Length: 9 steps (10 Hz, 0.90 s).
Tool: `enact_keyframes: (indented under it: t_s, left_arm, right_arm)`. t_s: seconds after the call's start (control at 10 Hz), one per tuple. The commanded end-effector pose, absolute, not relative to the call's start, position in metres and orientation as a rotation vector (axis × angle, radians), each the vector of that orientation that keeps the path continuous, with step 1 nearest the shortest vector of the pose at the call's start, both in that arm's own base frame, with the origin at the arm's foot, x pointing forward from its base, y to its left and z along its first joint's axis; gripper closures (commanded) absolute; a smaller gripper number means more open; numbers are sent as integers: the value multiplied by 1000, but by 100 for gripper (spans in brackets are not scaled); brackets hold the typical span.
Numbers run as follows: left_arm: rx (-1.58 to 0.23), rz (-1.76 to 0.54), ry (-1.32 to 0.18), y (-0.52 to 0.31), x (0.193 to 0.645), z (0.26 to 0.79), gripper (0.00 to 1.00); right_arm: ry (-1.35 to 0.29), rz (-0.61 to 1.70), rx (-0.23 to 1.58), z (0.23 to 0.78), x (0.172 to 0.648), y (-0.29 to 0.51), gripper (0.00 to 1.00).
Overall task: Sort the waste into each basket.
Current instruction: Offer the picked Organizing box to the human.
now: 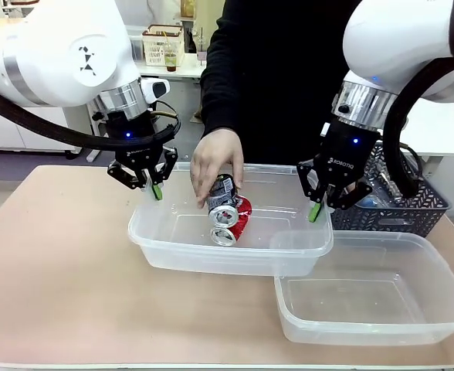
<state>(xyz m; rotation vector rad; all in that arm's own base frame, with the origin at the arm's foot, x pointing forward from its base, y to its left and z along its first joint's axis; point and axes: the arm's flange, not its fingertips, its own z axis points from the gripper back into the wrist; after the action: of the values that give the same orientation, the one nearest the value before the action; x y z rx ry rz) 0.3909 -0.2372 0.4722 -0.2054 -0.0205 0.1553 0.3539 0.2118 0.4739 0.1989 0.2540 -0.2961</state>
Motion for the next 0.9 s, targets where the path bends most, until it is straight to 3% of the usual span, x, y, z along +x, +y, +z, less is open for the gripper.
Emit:
enact_keyframes:
  t_s: [0.0,0.8]
  left_arm:
    - [-224,233,-24,-235,396,475,96]
    - [-224,233,-24,-235,396,475,96]
  right_arm:
    - [263,-341,240,479,355,207,96]
    - [263,-341,240,479,355,207,96]
